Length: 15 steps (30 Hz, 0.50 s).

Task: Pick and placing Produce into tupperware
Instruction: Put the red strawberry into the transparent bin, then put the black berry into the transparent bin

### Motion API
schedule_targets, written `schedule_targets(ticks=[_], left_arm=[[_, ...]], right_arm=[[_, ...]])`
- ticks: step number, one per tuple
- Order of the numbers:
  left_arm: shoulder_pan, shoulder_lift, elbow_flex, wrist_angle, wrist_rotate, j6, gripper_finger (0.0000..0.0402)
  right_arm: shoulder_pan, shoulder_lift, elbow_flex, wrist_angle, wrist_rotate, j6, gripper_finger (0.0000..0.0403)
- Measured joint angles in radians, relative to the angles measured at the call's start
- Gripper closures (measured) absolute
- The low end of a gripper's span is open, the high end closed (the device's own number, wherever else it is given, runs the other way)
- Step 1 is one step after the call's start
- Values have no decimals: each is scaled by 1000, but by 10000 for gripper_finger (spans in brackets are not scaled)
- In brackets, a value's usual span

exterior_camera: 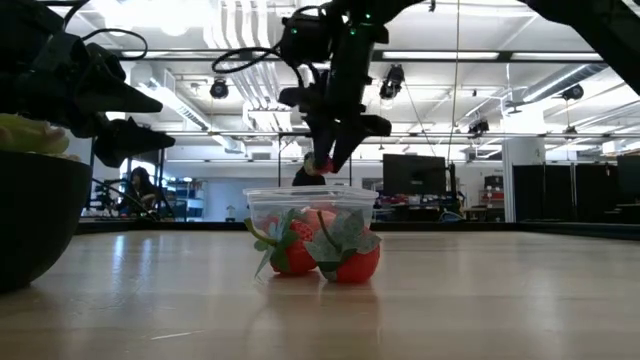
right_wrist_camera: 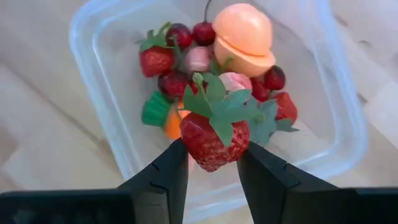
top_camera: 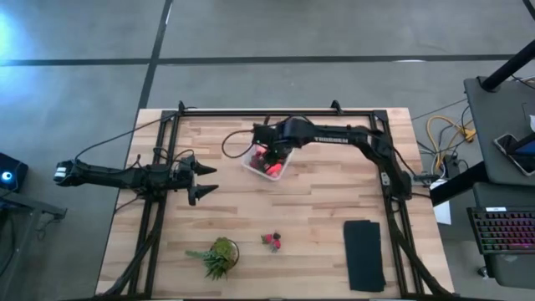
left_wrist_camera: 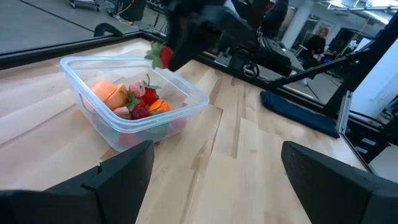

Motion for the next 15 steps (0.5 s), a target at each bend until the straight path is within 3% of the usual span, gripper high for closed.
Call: schedule_targets(ticks=[3, 12, 15], left_arm=[[0, 0, 0, 0, 0, 0, 63], [0, 0, 0, 0, 0, 0, 63], [0, 0, 0, 0, 0, 0, 63]], right_arm=[[-22, 0, -3, 6, -67, -42, 267], [49, -4, 14, 6, -68, -78, 194], [102, -6, 14, -17, -161, -105, 184]])
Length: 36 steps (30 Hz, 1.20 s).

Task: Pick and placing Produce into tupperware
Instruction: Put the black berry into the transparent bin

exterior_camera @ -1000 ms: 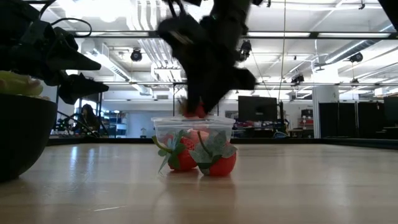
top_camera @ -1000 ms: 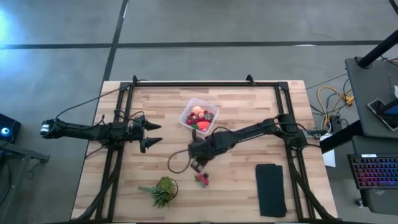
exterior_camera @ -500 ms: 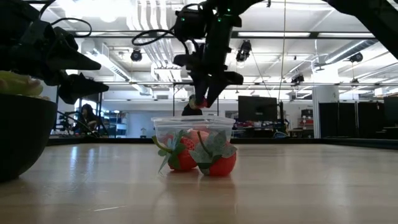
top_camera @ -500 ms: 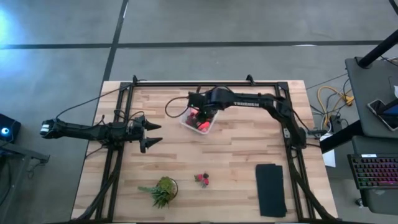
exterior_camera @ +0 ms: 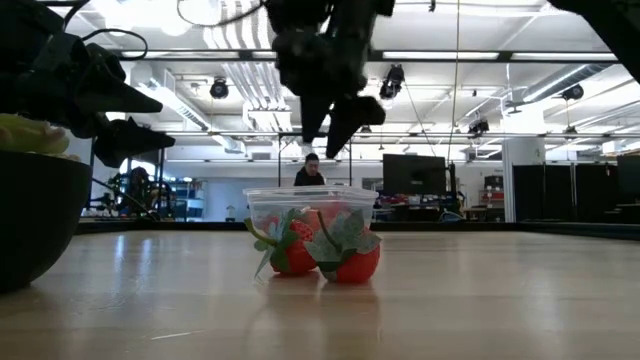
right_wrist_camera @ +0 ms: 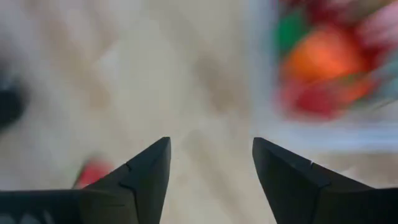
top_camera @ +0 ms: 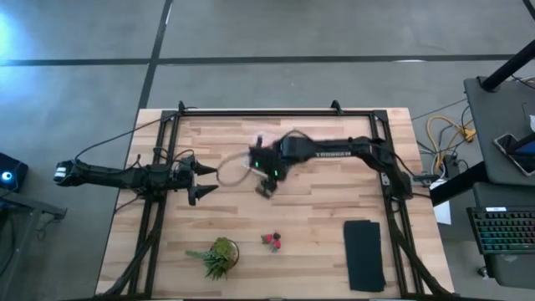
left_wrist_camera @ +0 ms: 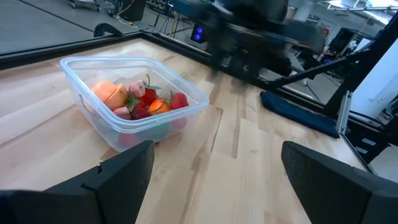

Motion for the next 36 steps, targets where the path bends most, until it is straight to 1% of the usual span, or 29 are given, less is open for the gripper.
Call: schedule_targets(ticks=[2, 4, 6, 12, 14, 17, 21, 23, 31, 36], left_arm=[[0, 0, 0, 0, 0, 0, 63], [0, 0, 0, 0, 0, 0, 63], [0, 0, 0, 0, 0, 0, 63], [0, 0, 0, 0, 0, 0, 63], [0, 0, 0, 0, 0, 0, 63], [0, 0, 0, 0, 0, 0, 63], [0, 0, 0, 0, 0, 0, 63], [0, 0, 0, 0, 0, 0, 63], [0, 0, 0, 0, 0, 0, 63], [0, 0, 0, 0, 0, 0, 63]], right_arm=[[45, -1, -9, -35, -73, -6, 183], [89, 1, -33, -67, -106, 21, 183], [130, 5, -69, -63, -118, 76, 184], [234, 10, -158, 102, -171, 272, 188], [263, 23, -177, 145, -171, 330, 188], [298, 45, -189, 153, -162, 390, 189], [335, 57, -189, 162, -69, 433, 189], [343, 64, -182, 168, -46, 452, 189], [355, 104, -180, 205, -39, 477, 189], [360, 128, -180, 242, -58, 486, 190]])
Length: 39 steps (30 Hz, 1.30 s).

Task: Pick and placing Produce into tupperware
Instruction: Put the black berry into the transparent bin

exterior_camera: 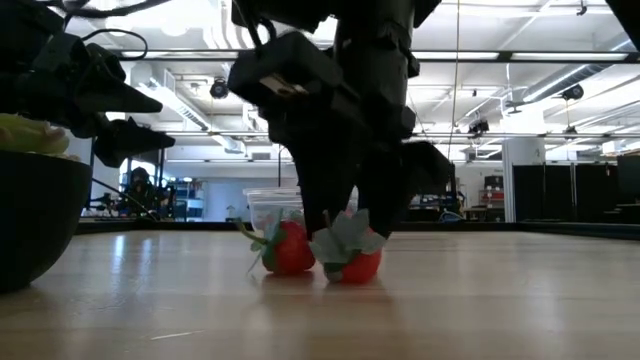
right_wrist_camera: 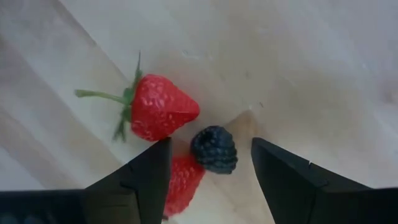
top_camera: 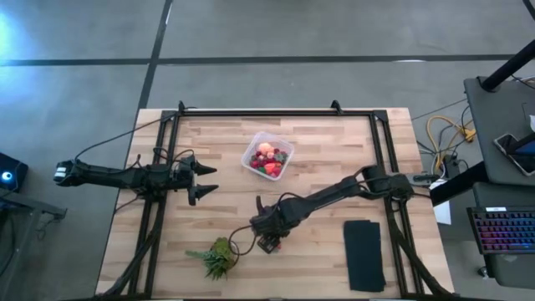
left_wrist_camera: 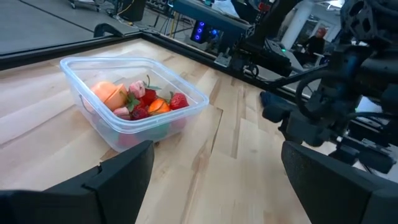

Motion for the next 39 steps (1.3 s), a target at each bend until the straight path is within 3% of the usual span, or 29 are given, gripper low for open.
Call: schedule_targets(ticks=[5, 19, 26, 34, 36, 39], left_arm=[[0, 0, 0, 0, 0, 0, 63], [0, 0, 0, 0, 0, 0, 63], [0, 0, 0, 0, 0, 0, 63], [0, 0, 0, 0, 0, 0, 63], [0, 0, 0, 0, 0, 0, 63], [0, 0, 0, 0, 0, 0, 63]], right_arm=[[8, 8, 0, 1, 1, 0, 206], [10, 6, 0, 1, 27, -4, 300], [-3, -40, 49, 3, 81, -34, 304], [-150, -74, 288, -97, 387, -241, 302], [-217, -74, 328, -153, 423, -283, 302], [-325, -72, 347, -252, 384, -330, 298]])
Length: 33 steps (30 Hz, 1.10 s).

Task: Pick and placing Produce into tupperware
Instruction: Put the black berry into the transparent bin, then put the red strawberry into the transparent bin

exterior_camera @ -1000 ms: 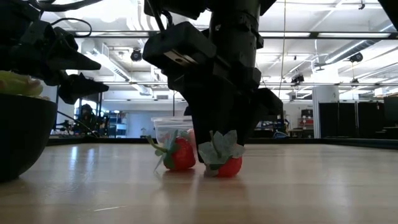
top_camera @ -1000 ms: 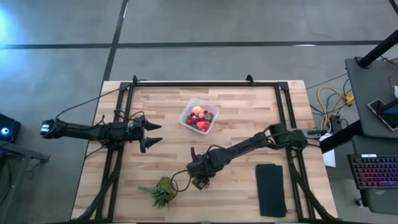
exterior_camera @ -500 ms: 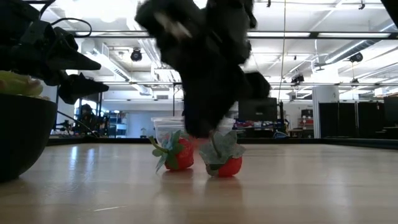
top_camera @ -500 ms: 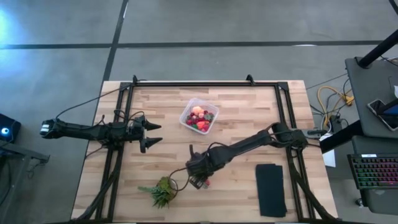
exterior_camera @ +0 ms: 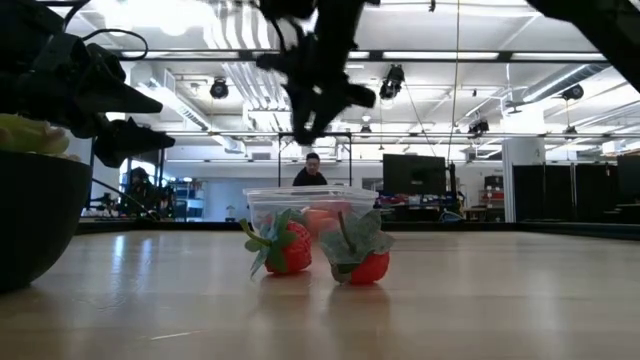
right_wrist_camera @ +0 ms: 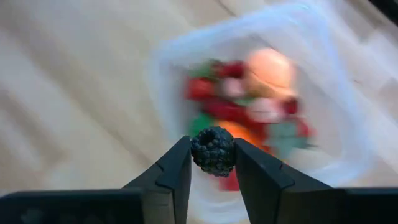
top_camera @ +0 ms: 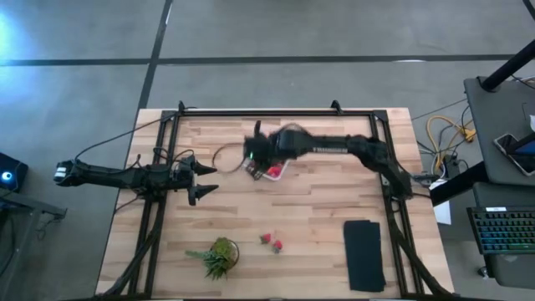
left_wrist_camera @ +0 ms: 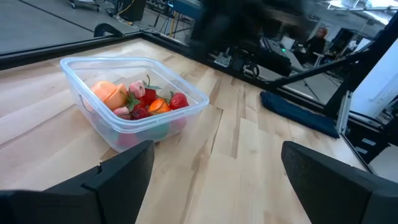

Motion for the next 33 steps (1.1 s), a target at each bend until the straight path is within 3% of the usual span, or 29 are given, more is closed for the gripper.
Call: schedule_targets(ticks=[5, 12, 14, 19, 24, 33], left_arm=[[0, 0, 0, 0, 0, 0, 63], [0, 0, 0, 0, 0, 0, 63], [0, 0, 0, 0, 0, 0, 63], [0, 0, 0, 0, 0, 0, 63], [0, 0, 0, 0, 0, 0, 63], [0, 0, 0, 0, 0, 0, 63]], right_arm=[[-95, 2, -40, -50, -101, -83, 271], [-108, 3, -77, -30, -98, -97, 201], [-96, 3, -74, -32, -142, -120, 187], [28, 1, -64, -40, -292, -266, 179], [188, 1, -112, -16, -281, -351, 184], [353, 1, -299, 237, -177, -512, 184]])
